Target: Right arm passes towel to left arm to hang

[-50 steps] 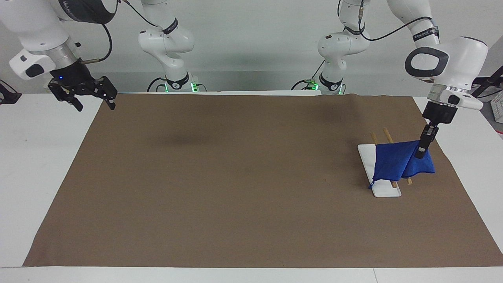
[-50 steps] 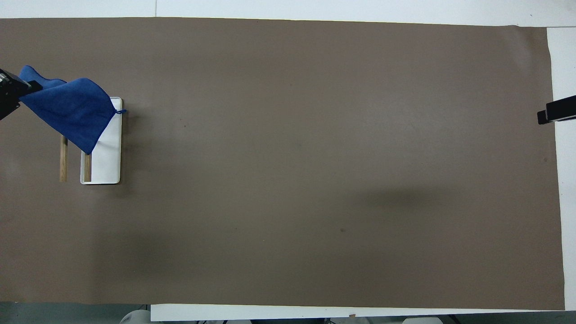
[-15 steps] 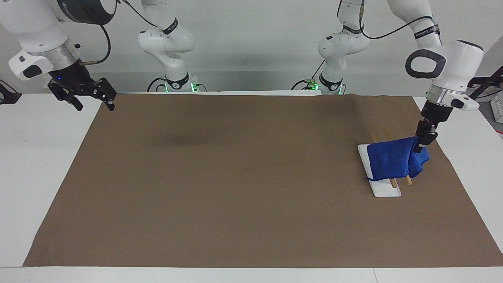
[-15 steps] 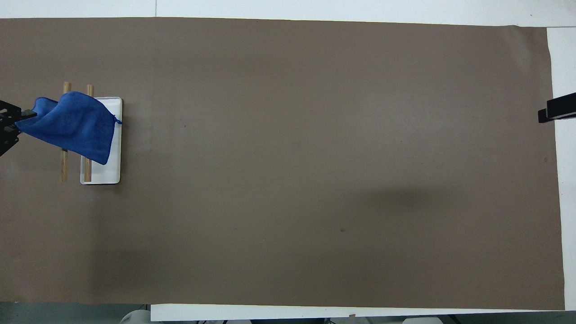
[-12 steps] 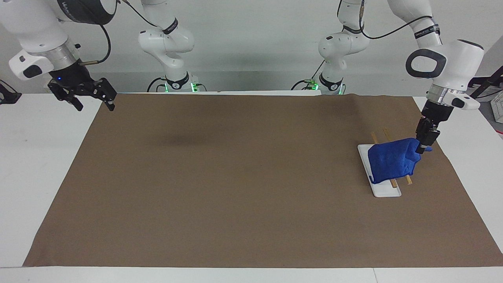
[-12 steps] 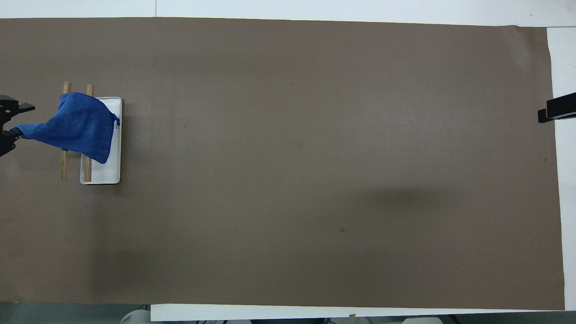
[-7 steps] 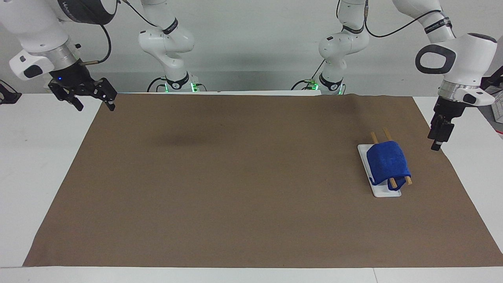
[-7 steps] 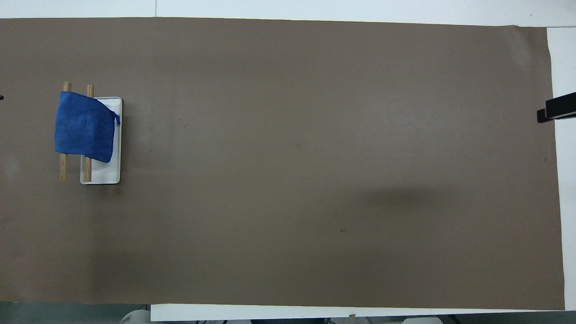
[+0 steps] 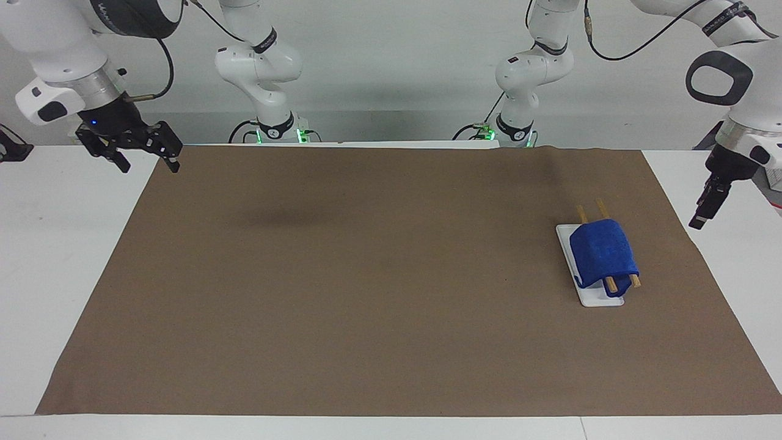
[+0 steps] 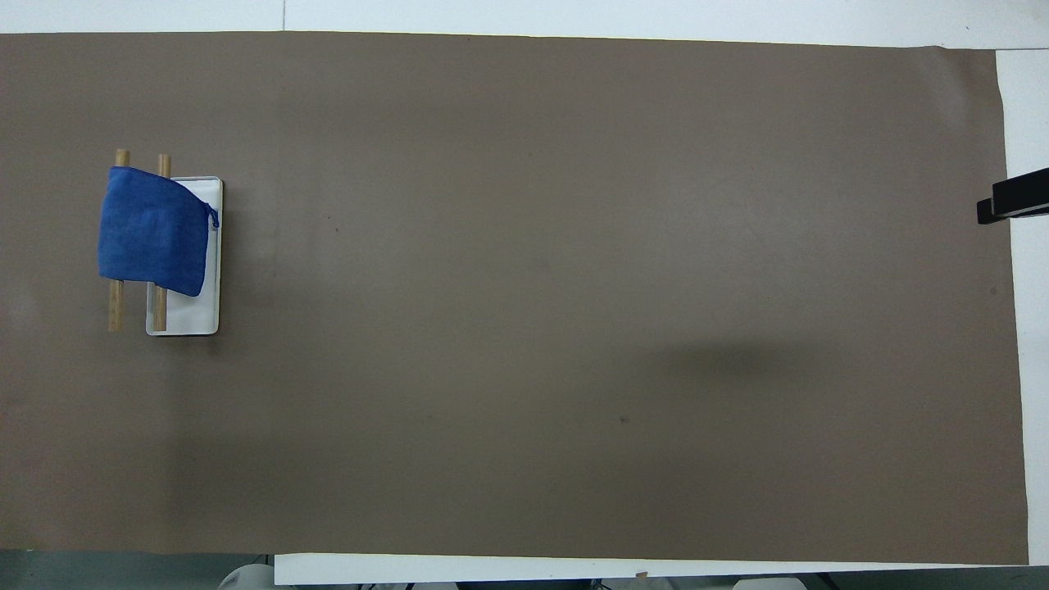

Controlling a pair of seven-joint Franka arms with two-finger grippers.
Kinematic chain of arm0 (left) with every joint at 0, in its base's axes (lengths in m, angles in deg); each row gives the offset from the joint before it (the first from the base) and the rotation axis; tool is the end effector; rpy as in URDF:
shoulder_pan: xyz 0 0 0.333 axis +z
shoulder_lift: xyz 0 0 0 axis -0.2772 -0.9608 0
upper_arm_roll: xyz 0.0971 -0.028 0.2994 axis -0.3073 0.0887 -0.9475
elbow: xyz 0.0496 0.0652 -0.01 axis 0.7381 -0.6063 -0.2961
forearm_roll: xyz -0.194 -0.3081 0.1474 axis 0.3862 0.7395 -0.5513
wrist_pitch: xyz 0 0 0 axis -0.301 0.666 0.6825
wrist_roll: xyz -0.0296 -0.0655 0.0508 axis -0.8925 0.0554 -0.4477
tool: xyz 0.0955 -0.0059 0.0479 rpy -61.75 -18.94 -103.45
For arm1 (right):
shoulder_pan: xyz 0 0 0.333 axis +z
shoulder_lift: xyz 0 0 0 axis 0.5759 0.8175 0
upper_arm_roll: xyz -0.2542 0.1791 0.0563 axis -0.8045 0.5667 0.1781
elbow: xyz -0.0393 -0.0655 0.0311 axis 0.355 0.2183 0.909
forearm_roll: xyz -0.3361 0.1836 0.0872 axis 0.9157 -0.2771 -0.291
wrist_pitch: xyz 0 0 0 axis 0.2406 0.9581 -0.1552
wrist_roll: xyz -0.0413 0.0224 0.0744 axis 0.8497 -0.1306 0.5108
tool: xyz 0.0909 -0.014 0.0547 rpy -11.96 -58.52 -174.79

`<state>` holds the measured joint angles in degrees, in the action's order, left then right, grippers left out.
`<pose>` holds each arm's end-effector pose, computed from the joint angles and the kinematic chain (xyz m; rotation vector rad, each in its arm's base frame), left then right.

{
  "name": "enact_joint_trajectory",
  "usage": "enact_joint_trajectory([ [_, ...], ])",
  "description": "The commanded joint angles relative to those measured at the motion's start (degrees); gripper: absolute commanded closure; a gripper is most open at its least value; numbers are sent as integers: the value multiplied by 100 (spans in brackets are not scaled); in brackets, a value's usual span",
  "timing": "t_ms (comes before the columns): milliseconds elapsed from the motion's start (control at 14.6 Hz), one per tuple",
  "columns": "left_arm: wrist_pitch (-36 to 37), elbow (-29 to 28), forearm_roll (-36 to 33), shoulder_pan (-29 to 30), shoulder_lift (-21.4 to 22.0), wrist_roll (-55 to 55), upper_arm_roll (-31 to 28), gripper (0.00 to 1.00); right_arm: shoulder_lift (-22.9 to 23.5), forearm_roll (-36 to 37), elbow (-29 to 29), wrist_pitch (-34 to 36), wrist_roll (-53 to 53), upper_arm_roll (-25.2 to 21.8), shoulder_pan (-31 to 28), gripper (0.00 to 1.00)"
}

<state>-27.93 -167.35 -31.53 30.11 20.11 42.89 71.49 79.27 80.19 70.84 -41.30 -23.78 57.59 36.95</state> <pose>0.5648 0.0997 0.5504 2.9234 0.9244 0.2801 0.5461 -0.0763 0.6297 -3.1231 0.0533 -0.0089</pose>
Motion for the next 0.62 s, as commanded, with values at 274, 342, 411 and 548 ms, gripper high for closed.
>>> enact_joint_trajectory([
  [274, 3194, 1182, -231, -1075, 30, -1934, -26, 0, -146, 28, 191, 45, 79, 6, -266, 0],
  [342, 3248, 1182, -335, -1164, 65, -1988, -9, 0, -155, 19, 200, 97, 70, 6, -284, 0],
  [411, 3240, 1199, -467, -1373, 48, -2067, -35, 0, -155, 19, 200, 115, 70, -3, -276, 0],
  [548, 3214, 1156, -486, -1726, 83, -2120, -210, 0, -155, 19, 200, 124, 61, 6, -267, 0],
])
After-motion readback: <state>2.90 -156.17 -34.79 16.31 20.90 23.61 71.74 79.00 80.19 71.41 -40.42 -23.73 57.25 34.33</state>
